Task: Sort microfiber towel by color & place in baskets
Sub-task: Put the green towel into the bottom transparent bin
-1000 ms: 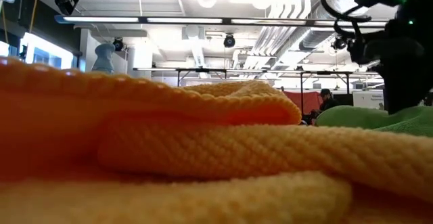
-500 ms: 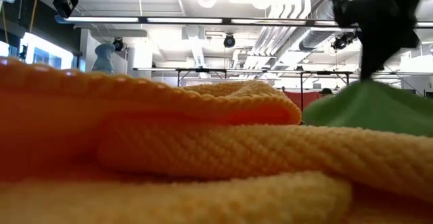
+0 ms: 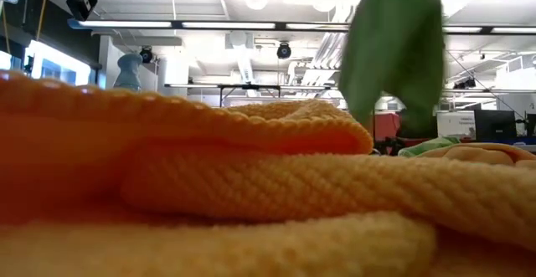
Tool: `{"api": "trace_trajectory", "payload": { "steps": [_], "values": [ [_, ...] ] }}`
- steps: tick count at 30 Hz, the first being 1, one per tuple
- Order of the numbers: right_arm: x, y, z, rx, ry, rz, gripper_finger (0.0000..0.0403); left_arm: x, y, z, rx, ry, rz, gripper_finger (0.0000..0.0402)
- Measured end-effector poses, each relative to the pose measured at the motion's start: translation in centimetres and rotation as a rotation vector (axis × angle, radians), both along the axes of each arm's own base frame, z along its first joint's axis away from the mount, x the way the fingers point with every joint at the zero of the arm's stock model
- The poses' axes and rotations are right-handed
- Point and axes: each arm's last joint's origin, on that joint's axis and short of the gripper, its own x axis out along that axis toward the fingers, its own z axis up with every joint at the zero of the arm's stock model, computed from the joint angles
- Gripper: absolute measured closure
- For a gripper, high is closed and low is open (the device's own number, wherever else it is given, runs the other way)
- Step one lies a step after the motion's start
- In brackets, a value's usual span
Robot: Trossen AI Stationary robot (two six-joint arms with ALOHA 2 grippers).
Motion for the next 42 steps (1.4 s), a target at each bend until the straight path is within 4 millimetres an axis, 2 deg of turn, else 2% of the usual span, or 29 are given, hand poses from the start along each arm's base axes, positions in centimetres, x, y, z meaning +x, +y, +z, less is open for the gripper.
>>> {"api": "trace_trajectory", "payload": {
  "steps": [4, 9, 17, 22, 29, 35, 42],
  "values": [
    [0.4, -0.3, 2.4, -0.097, -0.095, 0.032, 0.0402, 0.1, 0.0, 0.6, -0.019, -0.061, -0.003, 0.0392],
    [2.0, -0.8, 3.2, -0.132, -0.175, 0.078, 0.0402, 0.6, -0.1, 1.3, 0.029, -0.112, 0.023, 0.0392],
    [7.1, -0.4, 2.4, -0.095, -0.271, 0.245, 0.0403, 2.0, -0.4, 1.4, 0.083, -0.104, 0.06, 0.0382],
    [10.5, 0.5, 1.5, -0.079, -0.352, 0.3, 0.0403, 2.9, -0.7, 1.3, 0.087, -0.091, 0.053, 0.0341],
    [14.2, 1.5, 0.4, -0.028, -0.492, 0.301, 0.0403, 3.7, -1.0, 1.8, 0.093, -0.143, 0.045, 0.0288],
    [17.7, 2.5, -0.5, -0.007, -0.64, 0.313, 0.0403, 4.2, -1.7, 2.8, 0.05, -0.252, -0.135, 0.0281],
    [23.4, 5.3, -0.1, -0.065, -0.568, 0.366, 0.0403, 5.3, -2.5, 2.6, 0.104, -0.243, -0.307, 0.0281]
  ]
}}
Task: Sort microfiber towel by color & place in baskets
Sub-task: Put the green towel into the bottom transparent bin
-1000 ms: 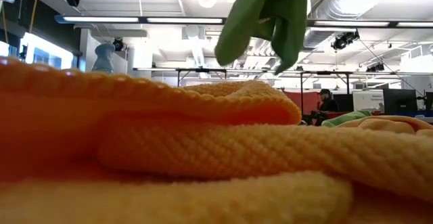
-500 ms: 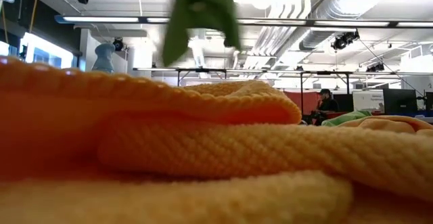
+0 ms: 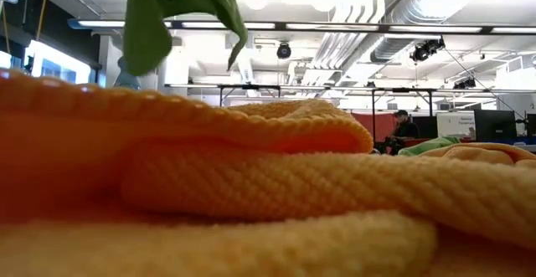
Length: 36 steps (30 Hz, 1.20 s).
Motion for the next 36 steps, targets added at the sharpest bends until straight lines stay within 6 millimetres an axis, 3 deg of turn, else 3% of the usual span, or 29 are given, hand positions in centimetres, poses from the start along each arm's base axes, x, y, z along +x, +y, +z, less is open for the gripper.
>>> {"api": "trace_trajectory", "payload": {
  "steps": [7, 12, 17, 25, 32, 36],
  "values": [
    [3.7, 1.3, 0.7, -0.056, 0.128, -0.008, 0.0403, 0.6, -0.5, 0.3, -0.007, -0.039, -0.114, 0.0281],
    [4.9, 1.5, -1.1, -0.037, 0.098, -0.012, 0.0403, 0.5, -0.8, 0.6, -0.009, -0.074, -0.207, 0.0281],
    [4.6, 1.9, -0.9, -0.005, 0.113, -0.026, 0.0403, 0.4, -0.9, 0.5, -0.004, -0.059, -0.244, 0.0281],
    [3.0, 4.1, 0.4, -0.067, 0.155, 0.009, 0.0403, 0.0, -0.5, 0.6, -0.008, -0.068, -0.179, 0.0281],
    [1.7, 4.7, -0.3, -0.062, 0.278, -0.041, 0.0403, -0.4, -0.3, 1.2, -0.076, -0.107, -0.141, 0.0281],
    [1.7, 4.7, -0.4, -0.088, 0.295, -0.04, 0.0403, 0.5, -0.8, 0.7, -0.097, -0.069, -0.18, 0.0279]
  ]
}}
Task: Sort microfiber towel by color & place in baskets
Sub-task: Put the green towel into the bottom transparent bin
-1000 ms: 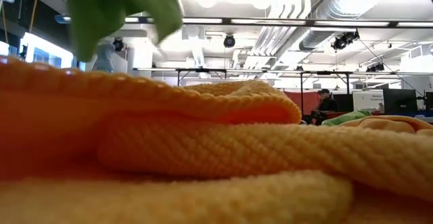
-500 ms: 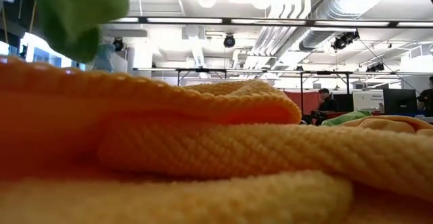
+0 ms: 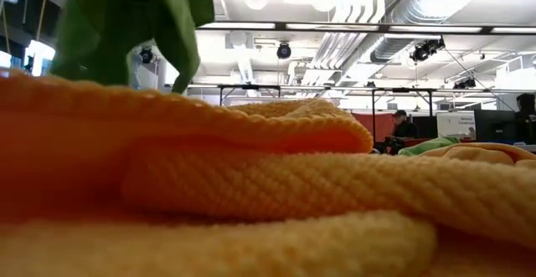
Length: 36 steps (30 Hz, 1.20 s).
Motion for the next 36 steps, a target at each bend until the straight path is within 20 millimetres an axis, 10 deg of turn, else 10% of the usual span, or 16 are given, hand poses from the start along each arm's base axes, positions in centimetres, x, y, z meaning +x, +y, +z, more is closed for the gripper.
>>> {"api": "trace_trajectory", "payload": {
  "steps": [13, 36],
  "values": [
    [-0.2, 0.0, -0.4, -0.036, 0.052, 0.035, 0.0403, 4.4, -2.3, -1.7, 0.016, 0.094, 0.004, 0.0215],
    [-0.5, -0.3, -0.1, -0.128, 0.069, 0.01, 0.0403, 6.3, -3.1, -2.4, 0.01, 0.112, -0.042, 0.0213]
  ]
}}
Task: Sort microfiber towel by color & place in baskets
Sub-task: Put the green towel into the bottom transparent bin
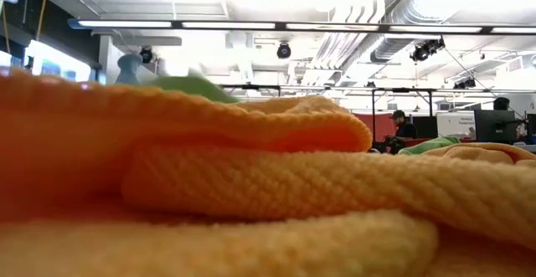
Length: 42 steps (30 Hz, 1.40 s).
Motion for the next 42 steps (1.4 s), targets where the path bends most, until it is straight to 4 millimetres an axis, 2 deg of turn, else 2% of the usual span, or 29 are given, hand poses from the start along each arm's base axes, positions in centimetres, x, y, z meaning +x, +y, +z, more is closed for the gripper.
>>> {"api": "trace_trajectory", "payload": {
  "steps": [2, 6, 14, 19, 24, 29, 33, 42],
  "values": [
    [-0.4, 0.1, 0.0, 0.022, 0.014, -0.016, 0.0403, -0.1, 0.1, 0.0, 0.008, 0.003, 0.004, 0.0213],
    [-2.6, 0.6, 0.1, 0.048, 0.09, -0.111, 0.0403, -0.4, 0.2, -0.3, 0.008, 0.057, 0.005, 0.0213],
    [-7.6, 3.0, -2.6, 0.089, 0.286, -0.36, 0.0403, 0.1, 0.2, -2.4, 0.034, 0.271, 0.076, 0.0213],
    [-10.4, 4.6, -4.3, 0.168, 0.323, -0.508, 0.0403, 2.7, -0.8, -2.6, 0.118, 0.47, 0.082, 0.0213],
    [-11.2, 6.5, -5.7, 0.208, 0.305, -0.521, 0.0403, 6.6, -2.4, -3.8, 0.22, 0.701, 0.058, 0.0213],
    [-11.7, 7.2, -7.2, 0.239, 0.299, -0.566, 0.0403, 10.1, -3.9, -6.2, 0.278, 0.925, -0.006, 0.0213],
    [-12.0, 7.6, -8.0, 0.258, 0.293, -0.587, 0.0403, 12.2, -4.8, -8.3, 0.3, 1.039, -0.034, 0.0213],
    [-12.3, 8.2, -8.2, 0.254, 0.294, -0.572, 0.0403, 15.0, -5.9, -12.4, 0.35, 1.15, -0.091, 0.0217]
  ]
}}
